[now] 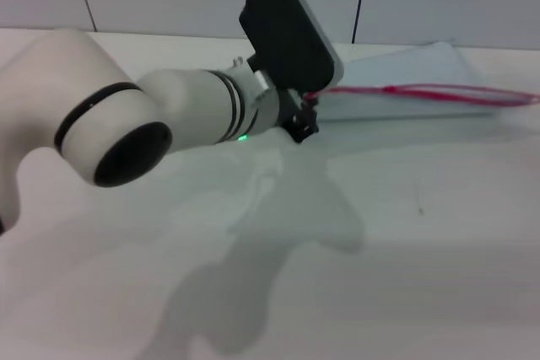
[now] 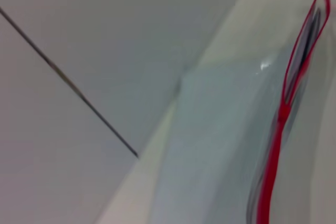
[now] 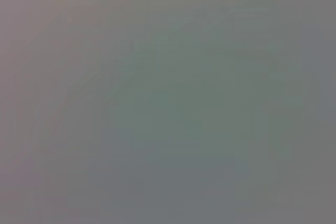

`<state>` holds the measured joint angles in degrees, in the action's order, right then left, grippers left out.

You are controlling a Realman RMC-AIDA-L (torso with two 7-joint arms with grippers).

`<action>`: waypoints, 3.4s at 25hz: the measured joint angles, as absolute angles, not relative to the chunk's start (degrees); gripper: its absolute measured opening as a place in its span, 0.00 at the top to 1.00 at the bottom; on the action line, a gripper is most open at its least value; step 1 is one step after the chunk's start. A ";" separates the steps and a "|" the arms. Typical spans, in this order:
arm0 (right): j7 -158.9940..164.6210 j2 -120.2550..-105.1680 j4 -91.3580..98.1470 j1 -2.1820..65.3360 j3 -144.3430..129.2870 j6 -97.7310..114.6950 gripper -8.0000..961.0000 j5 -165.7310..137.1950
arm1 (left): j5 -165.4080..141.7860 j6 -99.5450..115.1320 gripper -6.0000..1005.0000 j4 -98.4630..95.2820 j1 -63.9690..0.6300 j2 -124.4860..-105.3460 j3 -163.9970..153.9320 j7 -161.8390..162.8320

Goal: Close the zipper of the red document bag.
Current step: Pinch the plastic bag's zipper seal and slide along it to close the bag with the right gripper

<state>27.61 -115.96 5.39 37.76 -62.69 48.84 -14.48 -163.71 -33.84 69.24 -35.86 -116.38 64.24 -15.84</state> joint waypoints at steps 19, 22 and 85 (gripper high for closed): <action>68.00 -115.49 44.92 22.96 -62.24 50.93 0.46 -52.78 | -164.54 -28.77 0.94 84.09 -25.77 -116.12 68.34 -20.20; 72.87 -115.49 47.73 23.12 -60.39 52.52 0.46 -60.19 | -164.53 -28.56 0.94 84.53 -25.45 -116.16 68.53 -20.61; 77.93 -115.24 45.79 41.36 -48.67 68.20 0.46 -110.60 | -164.44 -27.73 0.94 87.54 -25.87 -116.38 66.18 -21.80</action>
<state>77.93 -115.24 45.79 41.36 -48.67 68.20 -110.60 -164.44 -27.73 87.54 -25.87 -116.38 66.18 -21.80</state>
